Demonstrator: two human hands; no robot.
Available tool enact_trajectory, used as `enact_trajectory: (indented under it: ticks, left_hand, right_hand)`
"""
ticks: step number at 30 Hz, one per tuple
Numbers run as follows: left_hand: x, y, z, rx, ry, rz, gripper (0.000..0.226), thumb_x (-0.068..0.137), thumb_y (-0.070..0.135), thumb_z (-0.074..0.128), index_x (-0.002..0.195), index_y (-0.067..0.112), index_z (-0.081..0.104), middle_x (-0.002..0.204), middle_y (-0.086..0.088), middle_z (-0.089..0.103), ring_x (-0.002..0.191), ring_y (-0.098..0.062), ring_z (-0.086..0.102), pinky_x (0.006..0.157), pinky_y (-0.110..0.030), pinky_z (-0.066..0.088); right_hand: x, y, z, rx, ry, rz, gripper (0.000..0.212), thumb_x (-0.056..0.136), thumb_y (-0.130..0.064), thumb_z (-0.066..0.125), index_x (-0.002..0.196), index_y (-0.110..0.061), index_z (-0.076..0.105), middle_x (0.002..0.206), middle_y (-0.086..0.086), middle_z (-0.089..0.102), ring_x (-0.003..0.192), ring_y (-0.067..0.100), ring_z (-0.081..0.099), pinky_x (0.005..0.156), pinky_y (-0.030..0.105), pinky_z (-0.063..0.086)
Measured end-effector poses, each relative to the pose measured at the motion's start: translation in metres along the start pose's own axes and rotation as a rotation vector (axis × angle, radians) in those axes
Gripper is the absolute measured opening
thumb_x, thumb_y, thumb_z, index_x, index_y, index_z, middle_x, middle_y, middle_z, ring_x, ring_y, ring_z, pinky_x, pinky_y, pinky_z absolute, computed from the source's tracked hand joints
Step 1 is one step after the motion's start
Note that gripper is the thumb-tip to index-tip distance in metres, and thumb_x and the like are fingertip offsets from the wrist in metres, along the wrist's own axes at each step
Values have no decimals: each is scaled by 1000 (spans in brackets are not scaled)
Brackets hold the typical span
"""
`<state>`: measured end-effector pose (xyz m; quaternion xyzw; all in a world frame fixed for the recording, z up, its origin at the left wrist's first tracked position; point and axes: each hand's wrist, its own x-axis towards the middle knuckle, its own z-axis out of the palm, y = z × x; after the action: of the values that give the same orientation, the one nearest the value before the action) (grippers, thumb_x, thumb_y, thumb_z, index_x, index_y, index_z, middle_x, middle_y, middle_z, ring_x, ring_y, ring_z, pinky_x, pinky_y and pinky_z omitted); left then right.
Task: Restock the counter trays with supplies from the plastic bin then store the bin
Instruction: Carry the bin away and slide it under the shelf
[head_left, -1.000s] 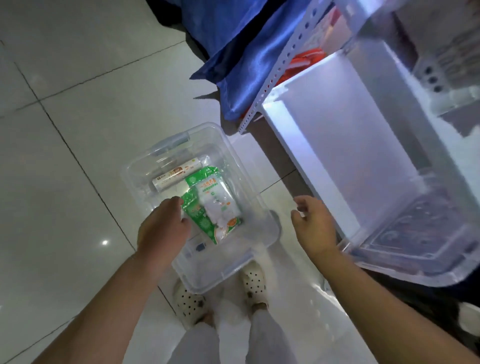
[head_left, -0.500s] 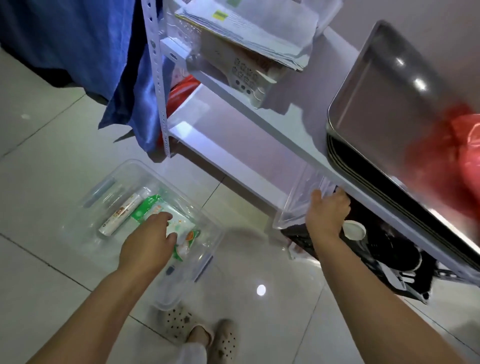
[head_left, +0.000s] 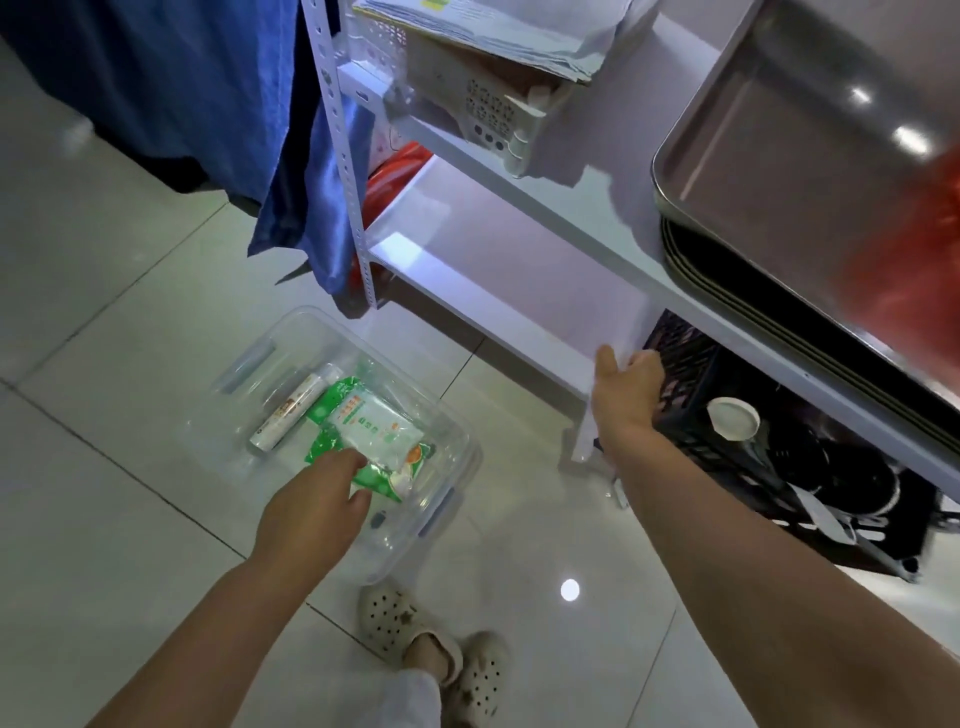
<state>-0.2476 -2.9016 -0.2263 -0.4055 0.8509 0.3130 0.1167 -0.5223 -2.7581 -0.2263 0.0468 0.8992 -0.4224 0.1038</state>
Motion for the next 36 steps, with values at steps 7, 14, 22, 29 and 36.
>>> enact_trajectory:
  ticks: [7, 14, 22, 29, 36]
  left_hand:
    - [-13, -33, -27, 86, 44, 35, 35, 88, 23, 53, 123, 23, 53, 120, 2, 59, 95, -17, 63, 71, -31, 48]
    - [47, -68, -71, 241, 57, 268, 49, 87, 13, 55, 134, 20, 42, 125, -6, 54, 107, -26, 56, 76, -41, 52]
    - [106, -164, -83, 647, -41, 600, 71, 87, 1, 47, 148, 17, 14, 156, -5, 19, 142, -21, 20, 116, -34, 16]
    - [119, -204, -54, 716, -152, 791, 50, 44, 1, 88, 90, 4, 70, 79, -14, 68, 71, -31, 65, 64, -32, 53]
    - [116, -238, 31, 836, -197, 859, 50, 23, 3, 89, 63, 12, 60, 61, -3, 59, 52, -21, 57, 42, -25, 40]
  right_hand:
    - [-107, 21, 27, -272, -122, -323, 25, 82, -25, 65, 89, -6, 51, 90, 8, 48, 82, 26, 51, 68, 34, 39]
    - [-167, 33, 66, -530, -385, -730, 37, 67, -19, 83, 87, 1, 59, 80, 17, 58, 66, 33, 57, 56, 37, 49]
    - [-210, 37, 149, -707, -441, -991, 40, 61, -29, 86, 81, -4, 62, 73, 13, 61, 58, 27, 58, 53, 29, 52]
    - [-250, 95, 178, -672, -507, -945, 48, 89, -48, 43, 89, -4, 63, 78, 12, 61, 66, 25, 58, 61, 33, 53]
    - [-264, 176, 198, -765, -549, -843, 43, 62, -35, 85, 91, -8, 69, 81, 7, 66, 67, 21, 62, 60, 28, 54]
